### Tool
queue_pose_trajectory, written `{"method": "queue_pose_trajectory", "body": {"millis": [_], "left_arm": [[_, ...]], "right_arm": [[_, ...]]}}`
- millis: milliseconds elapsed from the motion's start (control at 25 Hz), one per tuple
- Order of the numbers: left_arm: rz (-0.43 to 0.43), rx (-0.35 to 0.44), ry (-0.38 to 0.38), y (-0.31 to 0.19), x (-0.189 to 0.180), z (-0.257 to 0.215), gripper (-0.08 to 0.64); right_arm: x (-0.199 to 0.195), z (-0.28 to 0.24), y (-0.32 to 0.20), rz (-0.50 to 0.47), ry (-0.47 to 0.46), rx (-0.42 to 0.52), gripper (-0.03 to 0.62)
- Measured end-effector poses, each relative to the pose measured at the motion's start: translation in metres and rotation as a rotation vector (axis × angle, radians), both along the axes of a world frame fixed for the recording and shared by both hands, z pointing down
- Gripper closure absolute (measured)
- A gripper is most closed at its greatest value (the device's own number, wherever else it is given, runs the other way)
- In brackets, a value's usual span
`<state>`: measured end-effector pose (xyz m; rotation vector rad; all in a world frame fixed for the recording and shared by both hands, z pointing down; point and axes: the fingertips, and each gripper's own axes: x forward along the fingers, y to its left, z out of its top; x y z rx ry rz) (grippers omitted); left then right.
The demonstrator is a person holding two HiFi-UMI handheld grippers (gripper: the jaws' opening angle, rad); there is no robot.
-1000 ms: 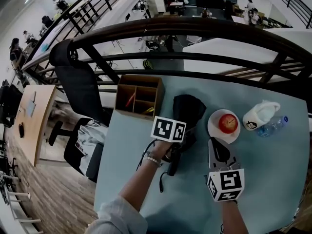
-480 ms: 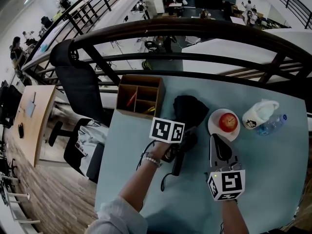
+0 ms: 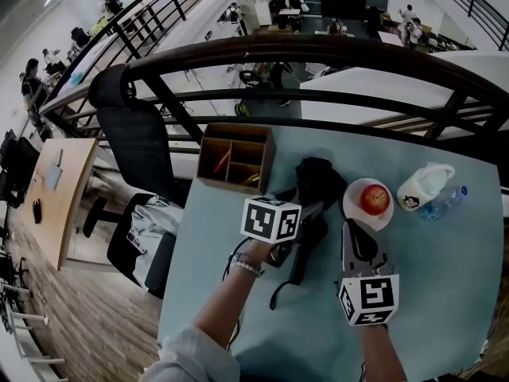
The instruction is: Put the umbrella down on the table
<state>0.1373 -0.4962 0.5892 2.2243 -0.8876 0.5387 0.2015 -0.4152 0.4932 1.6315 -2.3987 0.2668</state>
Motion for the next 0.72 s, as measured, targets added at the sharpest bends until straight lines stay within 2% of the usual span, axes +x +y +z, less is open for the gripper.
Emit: {"method": "queue_pose_trajectory", "body": {"millis": [320,520,720], "left_arm": [[0.016,0.126,-0.011,0.022,-0.007,-0.028,0.253],[-0.006,0.200,0.031,0.038,-0.013,-0.055,0.264],[-0.022,0.273,0.048,0.056,-0.021,-0.083,0.319]], "right_arm": [[-0.014,0.010,0.012,-0.034,0.044,-0.111,0.594],[-0.022,0.001,0.022,-0.042,0.049,-0.115,0.594],[-0.029,-0.011,0.034,-0.038,0.046,-0.109,0.594]]}}
